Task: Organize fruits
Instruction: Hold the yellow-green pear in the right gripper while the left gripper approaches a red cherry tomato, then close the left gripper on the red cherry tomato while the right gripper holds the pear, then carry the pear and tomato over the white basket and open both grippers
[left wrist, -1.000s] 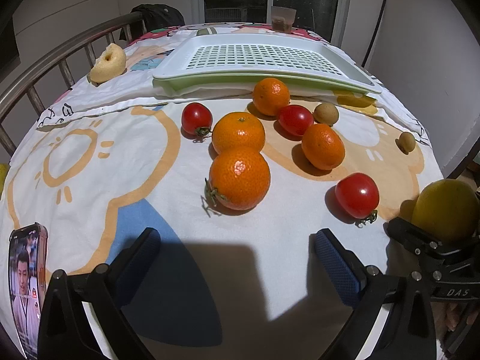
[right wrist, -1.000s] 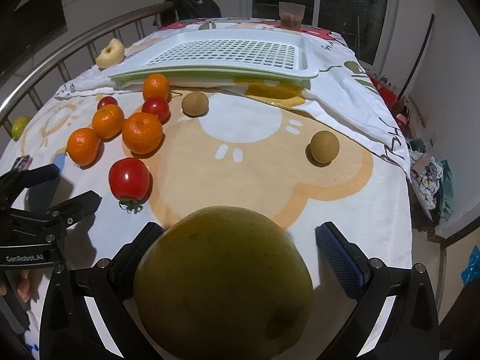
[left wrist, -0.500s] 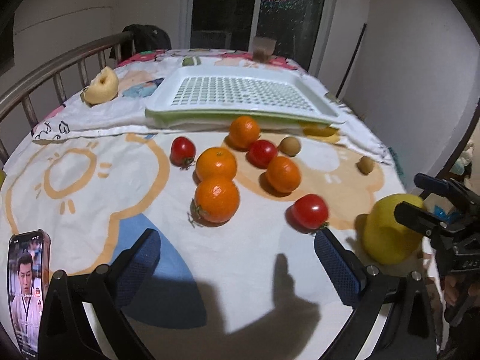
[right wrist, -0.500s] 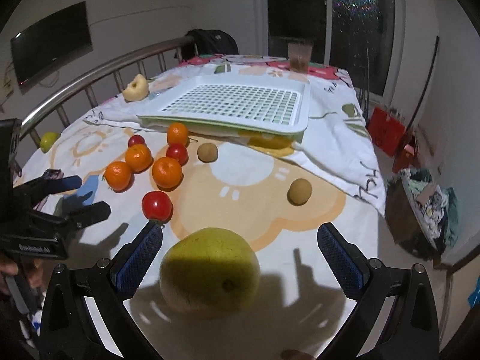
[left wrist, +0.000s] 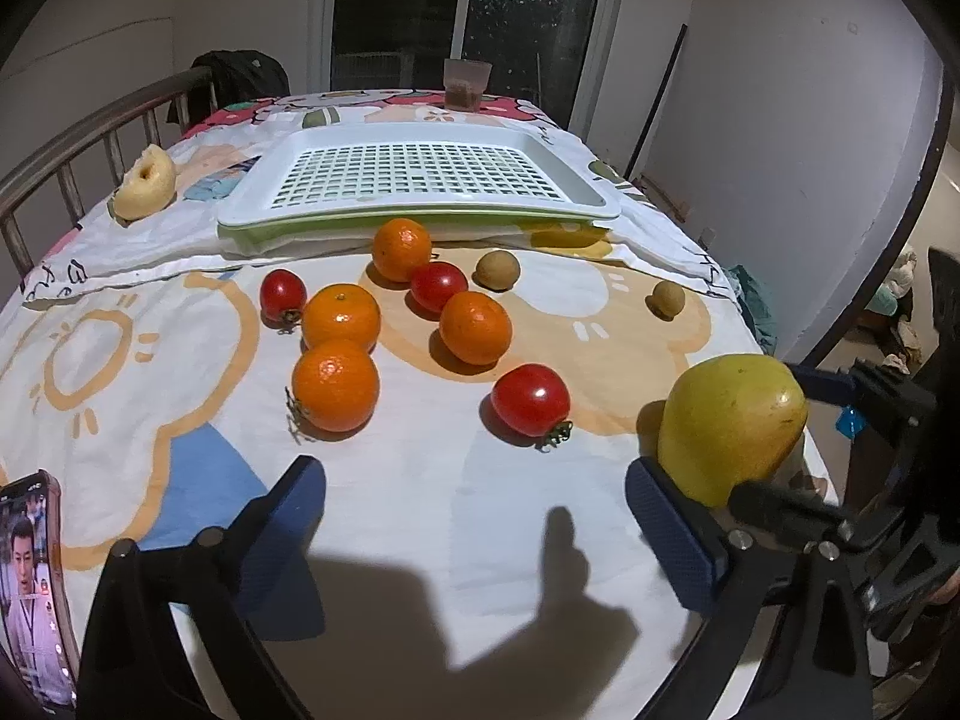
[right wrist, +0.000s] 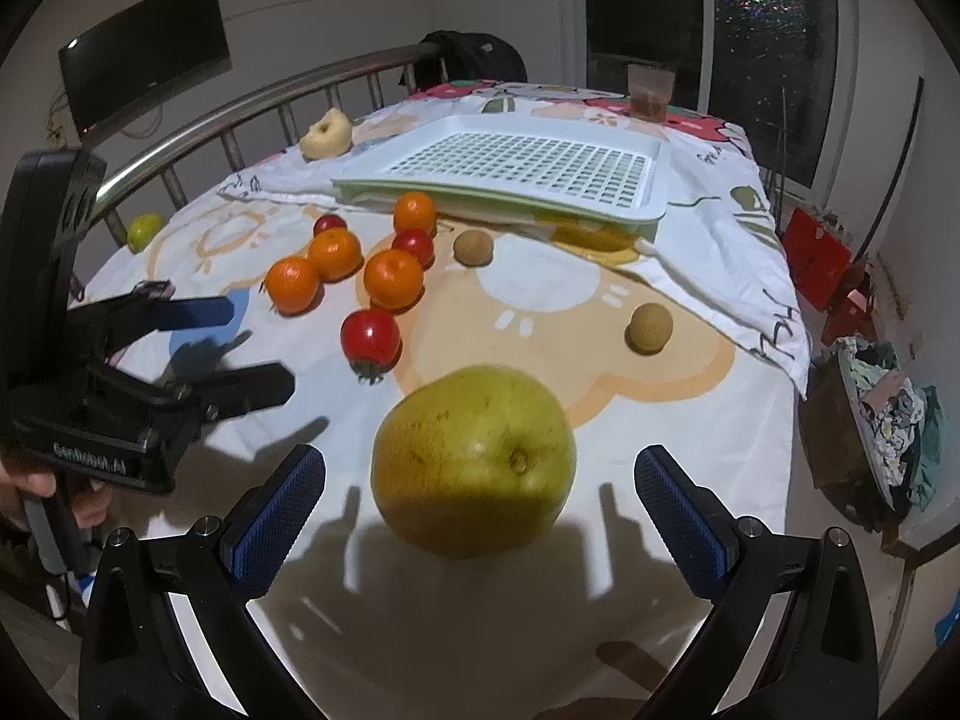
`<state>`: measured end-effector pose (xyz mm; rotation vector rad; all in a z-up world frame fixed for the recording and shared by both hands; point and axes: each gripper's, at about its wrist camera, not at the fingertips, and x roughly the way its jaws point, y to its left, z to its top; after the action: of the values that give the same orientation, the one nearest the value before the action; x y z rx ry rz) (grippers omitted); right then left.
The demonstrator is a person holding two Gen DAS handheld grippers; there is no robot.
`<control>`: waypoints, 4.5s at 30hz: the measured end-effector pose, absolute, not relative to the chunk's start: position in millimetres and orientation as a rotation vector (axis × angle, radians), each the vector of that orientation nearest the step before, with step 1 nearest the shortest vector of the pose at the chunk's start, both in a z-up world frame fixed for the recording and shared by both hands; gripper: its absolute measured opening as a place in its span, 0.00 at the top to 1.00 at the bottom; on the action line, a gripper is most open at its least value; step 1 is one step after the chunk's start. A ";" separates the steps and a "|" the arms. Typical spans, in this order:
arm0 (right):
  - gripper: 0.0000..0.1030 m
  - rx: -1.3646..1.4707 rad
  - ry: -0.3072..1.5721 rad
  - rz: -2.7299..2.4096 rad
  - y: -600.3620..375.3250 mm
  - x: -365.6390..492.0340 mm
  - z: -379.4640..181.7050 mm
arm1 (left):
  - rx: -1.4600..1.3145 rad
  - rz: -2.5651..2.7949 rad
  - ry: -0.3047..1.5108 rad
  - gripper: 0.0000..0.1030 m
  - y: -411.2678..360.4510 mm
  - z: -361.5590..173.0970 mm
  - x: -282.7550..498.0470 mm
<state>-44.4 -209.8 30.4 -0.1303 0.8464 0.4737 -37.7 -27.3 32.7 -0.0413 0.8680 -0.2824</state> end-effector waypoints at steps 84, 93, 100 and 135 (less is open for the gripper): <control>0.30 -0.067 0.939 0.513 -208.0 -27.3 4.3 | -0.075 -0.365 0.970 0.62 -55.4 14.6 5.6; 0.30 -0.038 0.961 0.513 -210.3 -22.6 5.1 | -0.080 -0.373 0.932 0.62 -52.2 28.5 -1.6; 0.30 -0.029 0.944 0.493 -213.9 -14.2 14.2 | -0.058 -0.344 0.870 0.62 -45.7 48.2 -0.1; 0.30 0.142 0.832 0.307 -180.8 173.7 56.8 | -0.142 -0.073 0.839 0.62 -0.1 58.3 164.8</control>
<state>173.7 -180.8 56.8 0.1420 0.8319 0.3072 164.8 -0.1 58.3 -0.1425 0.8390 -0.0729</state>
